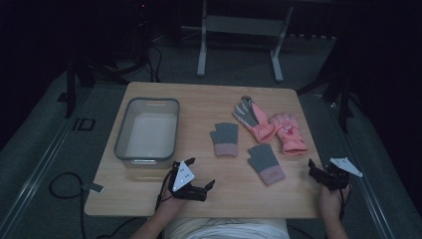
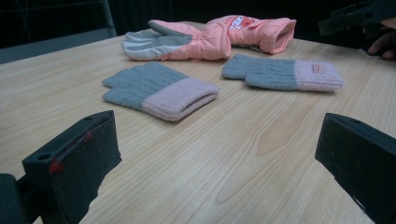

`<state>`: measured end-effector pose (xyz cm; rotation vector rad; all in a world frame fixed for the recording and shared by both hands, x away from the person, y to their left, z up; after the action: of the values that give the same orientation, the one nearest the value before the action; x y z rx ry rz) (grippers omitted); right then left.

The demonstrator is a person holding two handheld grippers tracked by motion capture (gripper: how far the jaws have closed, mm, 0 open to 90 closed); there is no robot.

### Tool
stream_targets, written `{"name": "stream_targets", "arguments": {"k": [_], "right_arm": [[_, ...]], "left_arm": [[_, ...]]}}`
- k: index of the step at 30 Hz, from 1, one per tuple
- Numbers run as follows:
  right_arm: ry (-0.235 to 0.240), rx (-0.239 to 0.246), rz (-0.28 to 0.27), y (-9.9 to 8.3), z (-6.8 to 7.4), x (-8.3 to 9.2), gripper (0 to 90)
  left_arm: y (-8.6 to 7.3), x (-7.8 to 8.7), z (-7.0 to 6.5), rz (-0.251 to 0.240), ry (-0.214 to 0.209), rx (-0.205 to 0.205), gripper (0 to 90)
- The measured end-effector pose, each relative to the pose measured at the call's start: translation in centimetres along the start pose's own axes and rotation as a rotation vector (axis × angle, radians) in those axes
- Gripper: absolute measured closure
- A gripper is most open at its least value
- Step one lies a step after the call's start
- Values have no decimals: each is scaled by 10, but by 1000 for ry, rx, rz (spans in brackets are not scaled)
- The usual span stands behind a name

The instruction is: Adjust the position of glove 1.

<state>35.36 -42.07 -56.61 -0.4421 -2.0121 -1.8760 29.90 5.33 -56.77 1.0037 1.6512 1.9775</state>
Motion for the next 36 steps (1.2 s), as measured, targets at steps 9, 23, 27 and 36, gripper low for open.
{"name": "stream_targets", "arguments": {"k": [9, 23, 27, 36], "right_arm": [[24, -11, 21, 0, -2, -1, 153], [86, 51, 123, 9, 12, -1, 117], [79, 75, 103, 19, 19, 5, 113], [101, -48, 143, 49, 30, 17, 143]], "left_arm": [[-1, 3, 2, -4, 3, 20, 0], [4, 6, 0, 23, -33, 18, 0], [6, 10, -1, 31, -54, 4, 0], [7, 15, -2, 49, -93, -28, 0]]}}
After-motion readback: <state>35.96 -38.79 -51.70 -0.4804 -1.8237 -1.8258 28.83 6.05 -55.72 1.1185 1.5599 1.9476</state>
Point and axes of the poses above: each handheld gripper's, and its own axes: x roughly backward along the jaws, y roughly out of its top, z roughly to its left, the point moved 3 cm from there along -x, roughly forward along the jaws, and after that the axes turned 1 degree about -x, right-handed, at the moved point
